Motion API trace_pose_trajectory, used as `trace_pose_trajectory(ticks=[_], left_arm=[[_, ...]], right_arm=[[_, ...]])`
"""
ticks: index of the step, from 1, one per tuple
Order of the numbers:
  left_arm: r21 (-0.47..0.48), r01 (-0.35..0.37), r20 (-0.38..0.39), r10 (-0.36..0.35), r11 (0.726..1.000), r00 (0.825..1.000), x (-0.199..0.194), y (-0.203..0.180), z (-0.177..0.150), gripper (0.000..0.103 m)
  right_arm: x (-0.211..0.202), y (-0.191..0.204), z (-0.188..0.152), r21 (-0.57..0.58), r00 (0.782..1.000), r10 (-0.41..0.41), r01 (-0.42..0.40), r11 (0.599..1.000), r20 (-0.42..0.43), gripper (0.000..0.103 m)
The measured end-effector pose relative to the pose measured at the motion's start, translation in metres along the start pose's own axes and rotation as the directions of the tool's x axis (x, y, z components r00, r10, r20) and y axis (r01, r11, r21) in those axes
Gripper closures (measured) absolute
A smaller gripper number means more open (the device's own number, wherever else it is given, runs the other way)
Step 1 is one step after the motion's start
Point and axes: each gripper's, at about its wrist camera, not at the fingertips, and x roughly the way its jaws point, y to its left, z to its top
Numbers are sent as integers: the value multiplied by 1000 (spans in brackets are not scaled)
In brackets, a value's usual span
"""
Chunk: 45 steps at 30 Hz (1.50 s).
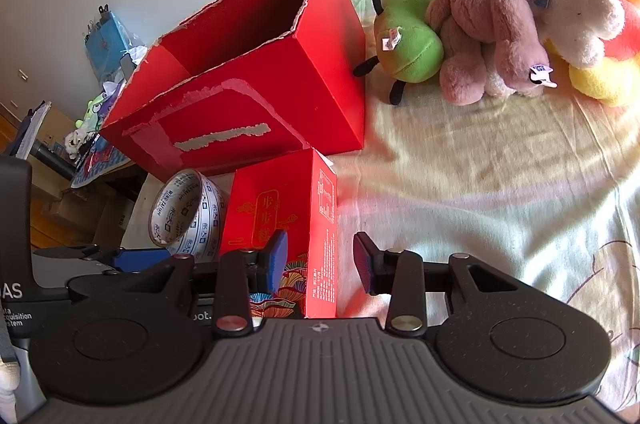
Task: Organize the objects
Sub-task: 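Move the right gripper to the red gold-printed gift box, then close the right gripper on the red gift box and lift it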
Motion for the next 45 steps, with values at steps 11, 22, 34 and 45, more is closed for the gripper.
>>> trace_pose_trajectory(ticks=[11,22,34,45], left_arm=[[-1,22,-5,-22,1000,1000,5,1,0,3],[29,44,0,-44,999,999,5,-7,3,1],[60,74,8,-74,995,997,4,-13,4,0],[47,158,-3,-158,986,987,6,-4,7,0]], right_arm=[[1,-5,1,12,1000,7,-7,1000,-5,64],[2,-8,3,25,1000,17,-17,1000,-2,63],[3,-10,7,40,999,38,-39,998,18,63],[11,-8,11,40,997,74,-74,996,6,56]])
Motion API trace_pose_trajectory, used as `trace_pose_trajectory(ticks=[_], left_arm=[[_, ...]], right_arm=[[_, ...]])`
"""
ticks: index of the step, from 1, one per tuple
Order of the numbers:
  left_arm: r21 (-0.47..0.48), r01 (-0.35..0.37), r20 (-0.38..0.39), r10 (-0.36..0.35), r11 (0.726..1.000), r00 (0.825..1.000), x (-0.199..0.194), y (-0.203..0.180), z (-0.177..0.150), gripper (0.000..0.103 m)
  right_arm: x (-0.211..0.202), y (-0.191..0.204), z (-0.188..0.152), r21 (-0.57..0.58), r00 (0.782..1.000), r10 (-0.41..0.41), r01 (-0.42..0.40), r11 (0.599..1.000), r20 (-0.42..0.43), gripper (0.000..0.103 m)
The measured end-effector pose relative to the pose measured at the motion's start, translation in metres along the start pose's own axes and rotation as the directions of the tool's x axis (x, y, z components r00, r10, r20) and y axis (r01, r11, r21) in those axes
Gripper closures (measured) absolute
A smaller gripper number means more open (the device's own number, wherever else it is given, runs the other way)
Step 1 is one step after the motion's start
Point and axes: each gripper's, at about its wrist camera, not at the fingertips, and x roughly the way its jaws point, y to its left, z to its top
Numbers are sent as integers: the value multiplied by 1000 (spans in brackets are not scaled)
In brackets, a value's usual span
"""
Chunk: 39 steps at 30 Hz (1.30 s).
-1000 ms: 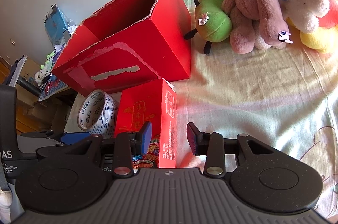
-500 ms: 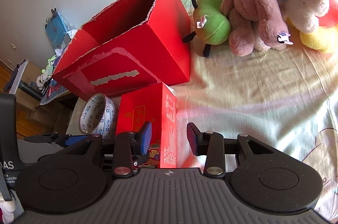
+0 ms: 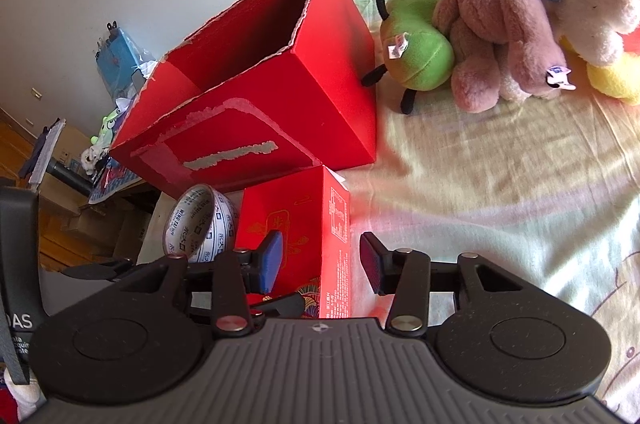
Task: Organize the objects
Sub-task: 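Close the right gripper on the red gift box and lift it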
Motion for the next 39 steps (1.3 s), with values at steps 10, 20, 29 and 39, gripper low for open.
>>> trace_pose_trajectory(ticks=[10,20,29,39], left_arm=[[35,74,6,-75,997,997,2,9,-5,0],[44,118,-9,-118,992,993,19,5,13,0],[150,72,-44,-67,986,997,33,-14,15,9],[188,82,-8,-82,979,997,27,-31,22,12]], right_arm=[[19,-1,5,5,997,42,-42,999,-64,56],[39,-9,13,52,989,64,-58,997,-132,56],[44,-8,15,32,981,78,-73,997,-177,59],[24,-23,14,60,990,74,-67,996,-121,61]])
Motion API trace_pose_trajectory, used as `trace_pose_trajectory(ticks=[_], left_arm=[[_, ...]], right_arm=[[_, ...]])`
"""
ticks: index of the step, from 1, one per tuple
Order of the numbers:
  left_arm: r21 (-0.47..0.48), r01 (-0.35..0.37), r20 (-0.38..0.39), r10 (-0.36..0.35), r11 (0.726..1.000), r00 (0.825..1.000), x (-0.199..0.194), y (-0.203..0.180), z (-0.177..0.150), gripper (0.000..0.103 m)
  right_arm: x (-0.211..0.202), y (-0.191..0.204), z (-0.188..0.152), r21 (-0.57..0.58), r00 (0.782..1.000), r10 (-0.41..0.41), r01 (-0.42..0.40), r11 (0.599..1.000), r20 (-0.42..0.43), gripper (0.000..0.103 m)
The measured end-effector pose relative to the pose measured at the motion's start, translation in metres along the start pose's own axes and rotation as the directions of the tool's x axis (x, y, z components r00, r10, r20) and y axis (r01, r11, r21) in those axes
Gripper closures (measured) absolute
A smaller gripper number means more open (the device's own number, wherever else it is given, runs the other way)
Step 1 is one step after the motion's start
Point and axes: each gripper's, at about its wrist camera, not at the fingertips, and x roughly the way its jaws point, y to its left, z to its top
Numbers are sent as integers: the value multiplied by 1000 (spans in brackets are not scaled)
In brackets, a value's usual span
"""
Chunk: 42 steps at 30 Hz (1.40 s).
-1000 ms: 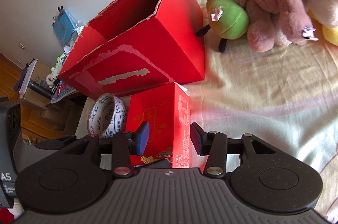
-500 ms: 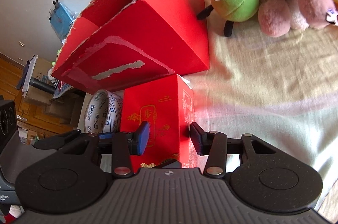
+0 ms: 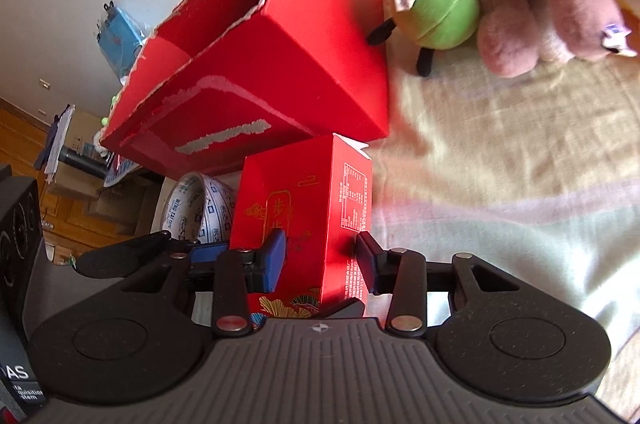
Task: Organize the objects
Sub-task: 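Close the right gripper on the red gift box and lift it, then carry the red gift box over the red cardboard box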
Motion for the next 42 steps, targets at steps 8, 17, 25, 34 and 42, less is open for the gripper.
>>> trace_pose_trajectory(ticks=[8,17,25,34,42], left_arm=[[78,26,44,-30,997,999,-11,-31,8,12],[137,60,116,-76,989,990,-37,-61,10,13],[152,50,203,-81,987,976,-67,-66,16,14],[154,35,322,-83,987,943,-104,-50,33,14],[145,42,396,-97,989,913,-131,-19,49,14]], right_arm=[[-28,-13,-10,32,997,-18,15,999,81,61],[-67,-16,-23,0,977,-33,33,999,211,60],[-87,-8,-21,-12,957,10,-7,1000,290,60],[-104,22,-3,-52,927,32,-14,999,375,60],[-105,57,19,-113,895,40,12,993,444,61]])
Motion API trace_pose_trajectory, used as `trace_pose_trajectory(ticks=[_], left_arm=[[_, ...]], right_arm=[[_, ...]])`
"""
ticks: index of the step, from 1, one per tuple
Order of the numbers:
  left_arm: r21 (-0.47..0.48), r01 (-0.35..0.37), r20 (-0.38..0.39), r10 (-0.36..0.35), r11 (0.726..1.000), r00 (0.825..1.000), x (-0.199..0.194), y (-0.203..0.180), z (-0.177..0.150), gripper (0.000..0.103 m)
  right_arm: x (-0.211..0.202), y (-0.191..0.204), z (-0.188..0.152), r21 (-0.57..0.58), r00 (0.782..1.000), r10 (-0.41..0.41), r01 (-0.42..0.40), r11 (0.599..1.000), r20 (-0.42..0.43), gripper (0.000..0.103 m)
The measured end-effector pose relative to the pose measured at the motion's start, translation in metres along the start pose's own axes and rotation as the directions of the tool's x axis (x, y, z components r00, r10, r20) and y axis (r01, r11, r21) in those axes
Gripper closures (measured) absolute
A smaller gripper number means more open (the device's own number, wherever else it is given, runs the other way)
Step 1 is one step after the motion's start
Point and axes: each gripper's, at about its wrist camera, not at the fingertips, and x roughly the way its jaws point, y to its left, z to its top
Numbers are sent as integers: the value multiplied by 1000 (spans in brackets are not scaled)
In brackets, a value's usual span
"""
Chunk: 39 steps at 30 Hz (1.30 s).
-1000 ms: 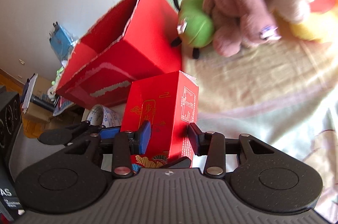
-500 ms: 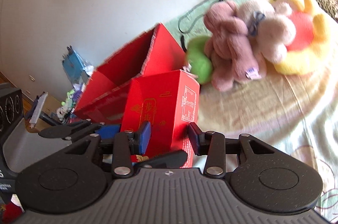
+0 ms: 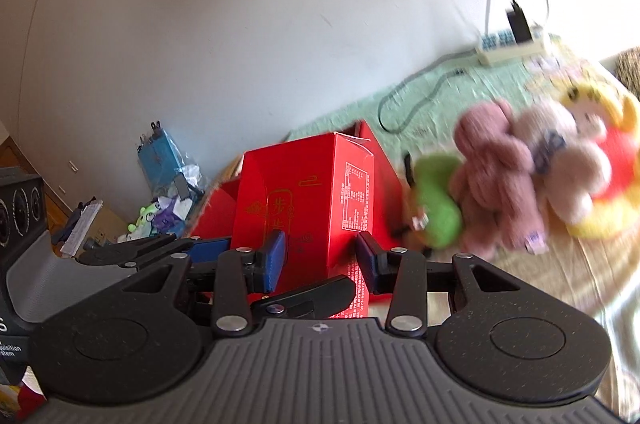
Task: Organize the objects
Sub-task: 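Carry the red gift box over the red cardboard box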
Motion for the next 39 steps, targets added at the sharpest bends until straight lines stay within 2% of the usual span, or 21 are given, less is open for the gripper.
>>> trace_pose_trajectory(ticks=[4,15,23,26,32,36,39], left_arm=[[-12,13,26,-13,1000,1000,-7,16,9,14],[-7,-15,110,15,1000,994,-10,62,34,14],[-17,-73,137,75,997,988,-6,107,56,14],[-32,-90,121,93,995,988,5,125,57,14],[-55,-102,29,104,993,994,45,155,42,14],[-38,-134,-39,132,990,990,75,169,30,14],[-34,-131,-94,128,991,987,95,177,23,14]], right_arm=[[6,12,8,-21,999,-4,5,1000,37,61],[41,39,36,-85,997,5,1,996,77,61],[85,60,62,-87,998,44,-39,995,51,61],[107,63,63,-79,999,49,-47,996,19,61],[153,61,52,-112,998,15,-22,993,-58,61],[183,54,45,-107,991,-2,-13,994,-135,61],[199,46,39,-80,983,-19,4,997,-183,61]])
